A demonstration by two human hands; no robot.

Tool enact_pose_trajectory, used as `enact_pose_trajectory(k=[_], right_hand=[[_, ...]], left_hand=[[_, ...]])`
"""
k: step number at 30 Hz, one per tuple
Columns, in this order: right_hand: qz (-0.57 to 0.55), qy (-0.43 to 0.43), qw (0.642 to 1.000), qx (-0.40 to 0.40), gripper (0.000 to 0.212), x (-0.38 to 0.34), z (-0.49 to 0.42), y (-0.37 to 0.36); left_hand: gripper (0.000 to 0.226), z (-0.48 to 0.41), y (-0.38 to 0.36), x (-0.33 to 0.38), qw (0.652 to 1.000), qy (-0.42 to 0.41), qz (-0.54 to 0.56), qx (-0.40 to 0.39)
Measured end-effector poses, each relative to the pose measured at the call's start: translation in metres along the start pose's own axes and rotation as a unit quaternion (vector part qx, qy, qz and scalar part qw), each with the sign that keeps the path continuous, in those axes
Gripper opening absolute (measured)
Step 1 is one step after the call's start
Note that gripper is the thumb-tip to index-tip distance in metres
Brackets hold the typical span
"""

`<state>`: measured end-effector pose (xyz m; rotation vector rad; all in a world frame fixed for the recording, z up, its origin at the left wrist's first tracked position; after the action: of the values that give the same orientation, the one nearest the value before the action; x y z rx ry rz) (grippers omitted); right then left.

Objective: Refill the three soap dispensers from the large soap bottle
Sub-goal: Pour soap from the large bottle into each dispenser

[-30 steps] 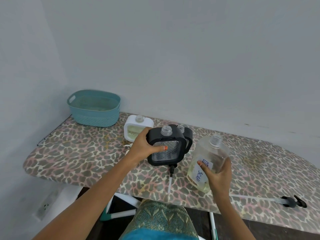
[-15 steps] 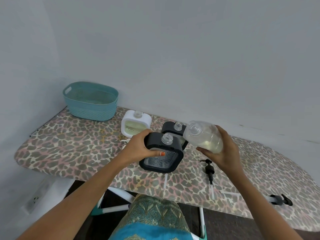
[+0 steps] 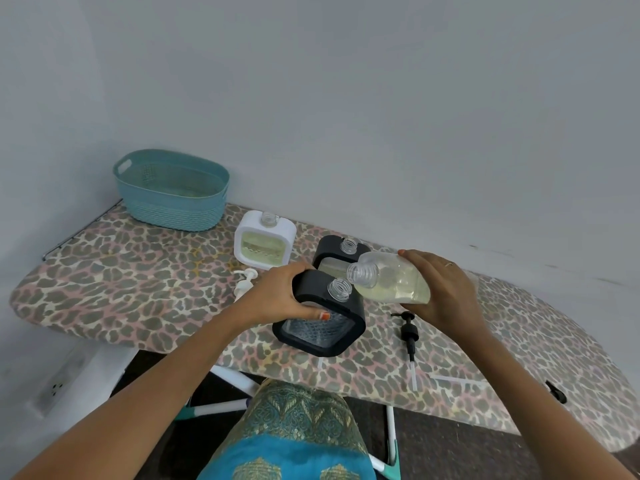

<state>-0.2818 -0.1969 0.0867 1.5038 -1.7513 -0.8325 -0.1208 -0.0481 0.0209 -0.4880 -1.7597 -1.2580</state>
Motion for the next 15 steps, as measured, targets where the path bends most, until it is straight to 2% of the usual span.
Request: enact_pose_trajectory(k=[5, 15], right_hand=[[0.033, 0.017, 0.999, -0.004, 0.067, 0.004, 0.001, 0.001], [0.057, 0.05, 0.997, 0.002, 0.055, 0.0, -0.004, 0.01]], left_hand=[[0.047, 0.0, -0.002, -0.003, 1.0, -0.001, 0.009, 0.003], [0.045, 0.001, -0.008, 0.001, 1.0, -0.002, 0.013, -0.004]])
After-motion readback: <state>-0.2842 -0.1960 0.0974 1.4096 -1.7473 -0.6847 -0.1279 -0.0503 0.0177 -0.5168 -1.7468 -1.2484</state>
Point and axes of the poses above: each hand's wrist, its own z-axis away from the middle knuckle, its own y-axis out of the back of the hand, x = y × z, the point moved 6 cm from there along -z, towards the middle knuckle, and after that the axes turned 3 degrees about -z, right-handed, at the moved point
